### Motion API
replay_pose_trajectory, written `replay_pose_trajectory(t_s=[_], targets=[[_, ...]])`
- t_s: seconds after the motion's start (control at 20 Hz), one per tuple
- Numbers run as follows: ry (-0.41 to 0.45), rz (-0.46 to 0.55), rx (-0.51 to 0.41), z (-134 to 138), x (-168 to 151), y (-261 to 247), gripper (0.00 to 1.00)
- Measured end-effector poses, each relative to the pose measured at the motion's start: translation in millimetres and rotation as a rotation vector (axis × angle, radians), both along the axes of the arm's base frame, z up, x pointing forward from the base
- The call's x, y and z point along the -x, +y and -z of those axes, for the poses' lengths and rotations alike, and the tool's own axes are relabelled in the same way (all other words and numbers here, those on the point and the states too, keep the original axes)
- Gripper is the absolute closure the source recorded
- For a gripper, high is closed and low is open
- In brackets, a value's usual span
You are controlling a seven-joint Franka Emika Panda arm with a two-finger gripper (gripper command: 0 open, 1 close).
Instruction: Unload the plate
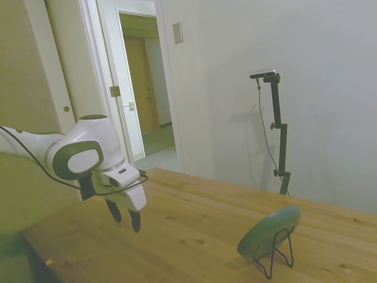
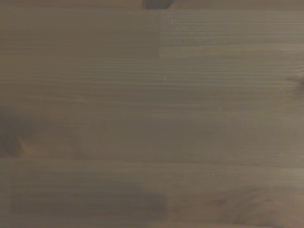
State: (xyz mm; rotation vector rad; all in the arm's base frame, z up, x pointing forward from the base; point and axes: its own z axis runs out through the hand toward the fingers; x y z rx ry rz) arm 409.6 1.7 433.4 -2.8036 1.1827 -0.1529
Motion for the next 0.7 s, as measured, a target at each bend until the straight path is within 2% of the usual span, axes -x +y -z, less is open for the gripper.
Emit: replay_pose_trajectory(t_s=[0.2,0.7], targets=[[-0.008,0.025,0.029,-5,-3,-22,0.0],[-0.133,0.267,0.241,-90,-49,-165,0.0]])
